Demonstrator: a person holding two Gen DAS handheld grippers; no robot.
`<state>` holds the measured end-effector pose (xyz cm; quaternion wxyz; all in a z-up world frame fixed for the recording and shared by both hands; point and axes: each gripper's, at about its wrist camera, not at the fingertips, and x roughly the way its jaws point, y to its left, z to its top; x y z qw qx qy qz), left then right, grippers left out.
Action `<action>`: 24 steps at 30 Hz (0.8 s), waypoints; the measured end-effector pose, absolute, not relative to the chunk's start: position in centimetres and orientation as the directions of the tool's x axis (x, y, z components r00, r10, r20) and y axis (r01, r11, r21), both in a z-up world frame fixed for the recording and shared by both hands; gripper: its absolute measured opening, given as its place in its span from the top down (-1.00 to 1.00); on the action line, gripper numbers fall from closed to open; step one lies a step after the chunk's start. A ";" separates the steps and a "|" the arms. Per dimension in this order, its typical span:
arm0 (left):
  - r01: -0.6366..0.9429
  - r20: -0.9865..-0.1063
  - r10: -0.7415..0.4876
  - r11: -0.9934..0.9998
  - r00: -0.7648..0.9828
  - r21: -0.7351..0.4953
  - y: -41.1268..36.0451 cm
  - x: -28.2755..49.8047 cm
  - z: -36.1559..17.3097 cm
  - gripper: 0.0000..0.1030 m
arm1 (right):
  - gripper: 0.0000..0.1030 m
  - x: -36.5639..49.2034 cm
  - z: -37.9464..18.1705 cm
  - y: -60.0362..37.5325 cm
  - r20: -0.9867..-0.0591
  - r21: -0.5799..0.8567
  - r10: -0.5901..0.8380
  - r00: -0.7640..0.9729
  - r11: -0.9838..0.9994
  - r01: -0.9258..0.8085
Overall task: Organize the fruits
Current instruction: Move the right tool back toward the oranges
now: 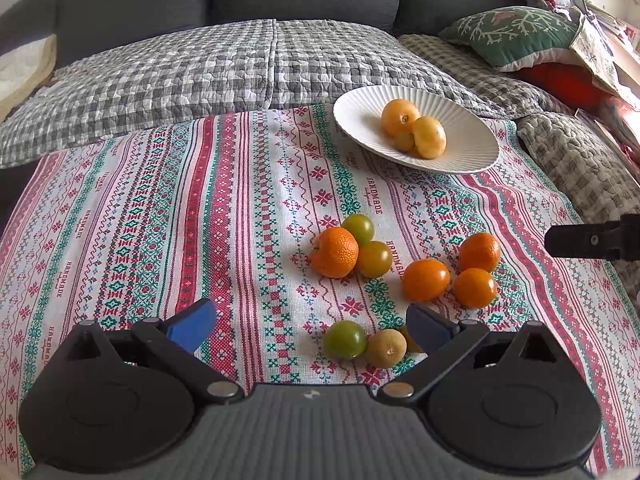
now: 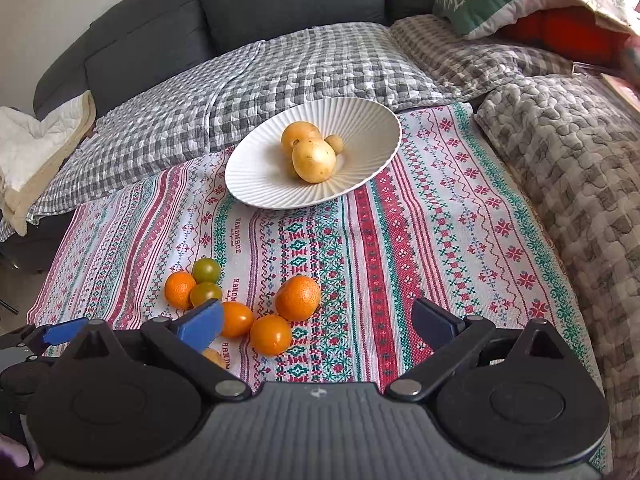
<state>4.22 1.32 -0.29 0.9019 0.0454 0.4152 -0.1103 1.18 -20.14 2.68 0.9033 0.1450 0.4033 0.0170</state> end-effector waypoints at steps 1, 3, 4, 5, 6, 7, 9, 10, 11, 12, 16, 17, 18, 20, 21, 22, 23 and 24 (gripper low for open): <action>0.240 -0.759 -0.158 0.971 0.632 -0.002 1.4 4.1 -0.4 -0.84 | -0.94 1.3 2.5 -20.1 -0.734 0.263 0.135 0.666 0.960 0.095; 0.248 -0.755 -0.152 0.969 0.637 0.014 1.6 4.0 -0.7 -0.84 | -0.94 1.5 2.2 -20.0 -0.749 0.237 0.110 0.653 0.965 0.110; 0.254 -0.753 -0.151 0.967 0.640 0.021 1.6 4.0 -0.8 -0.84 | -0.94 1.7 2.0 -20.0 -0.757 0.227 0.099 0.646 0.967 0.118; 0.260 -0.751 -0.152 0.965 0.642 0.027 1.6 3.9 -0.9 -0.83 | -0.94 1.8 1.8 -20.1 -0.762 0.223 0.093 0.641 0.967 0.125; 0.267 -0.747 -0.153 0.963 0.647 0.035 1.6 3.9 -1.1 -0.83 | -0.94 2.0 1.7 -20.1 -0.766 0.224 0.091 0.637 0.966 0.132; 0.271 -0.741 -0.153 0.962 0.653 0.040 1.6 4.0 -1.3 -0.83 | -0.94 2.1 1.5 -20.2 -0.769 0.227 0.089 0.633 0.964 0.141; 0.272 -0.725 -0.158 0.961 0.671 0.043 1.5 4.2 -1.5 -0.83 | -0.93 2.6 1.1 -20.3 -0.774 0.235 0.089 0.626 0.960 0.154; 0.272 -0.713 -0.163 0.961 0.682 0.040 1.5 4.6 -1.6 -0.82 | -0.93 2.9 0.8 -20.2 -0.777 0.239 0.090 0.623 0.958 0.159; 0.269 -0.703 -0.165 0.962 0.692 0.039 1.4 4.8 -1.7 -0.81 | -0.92 3.1 0.6 -20.2 -0.780 0.243 0.092 0.619 0.956 0.163; 0.263 -0.691 -0.165 0.964 0.704 0.037 1.3 5.2 -1.9 -0.80 | -0.90 3.3 0.4 -20.1 -0.783 0.248 0.096 0.615 0.954 0.167; 0.236 -0.669 -0.157 0.971 0.727 0.028 1.1 6.2 -2.3 -0.62 | -0.83 4.3 -0.6 -20.1 -0.793 0.278 0.115 0.599 0.942 0.187; 0.231 -0.665 -0.159 0.973 0.730 0.022 1.0 6.5 -2.4 -0.54 | -0.81 4.5 -0.8 -20.1 -0.792 0.288 0.120 0.599 0.938 0.192; 0.230 -0.662 -0.161 0.973 0.732 0.018 0.9 6.7 -2.4 -0.50 | -0.78 4.6 -1.0 -20.2 -0.791 0.297 0.124 0.599 0.934 0.198; 0.230 -0.659 -0.161 0.973 0.735 0.019 0.7 7.1 -2.6 -0.39 | -0.72 4.9 -1.4 -20.2 -0.791 0.317 0.135 0.597 0.924 0.212; 0.229 -0.661 -0.158 0.973 0.734 0.022 0.5 7.3 -2.7 -0.37 | -0.68 5.1 -1.5 -20.2 -0.790 0.326 0.142 0.596 0.921 0.213; 0.230 -0.665 -0.157 0.973 0.730 0.022 0.4 7.4 -2.9 -0.31 | -0.67 5.1 -1.6 -20.2 -0.788 0.332 0.146 0.598 0.919 0.213; 0.232 -0.671 -0.160 0.972 0.724 0.019 0.4 7.6 -3.1 -0.24 | -0.64 5.2 -1.6 -20.1 -0.786 0.334 0.147 0.601 0.919 0.211; 0.235 -0.676 -0.164 0.972 0.718 0.014 0.3 7.8 -3.2 -0.23 | -0.61 5.2 -1.6 -20.0 -0.782 0.335 0.149 0.606 0.919 0.207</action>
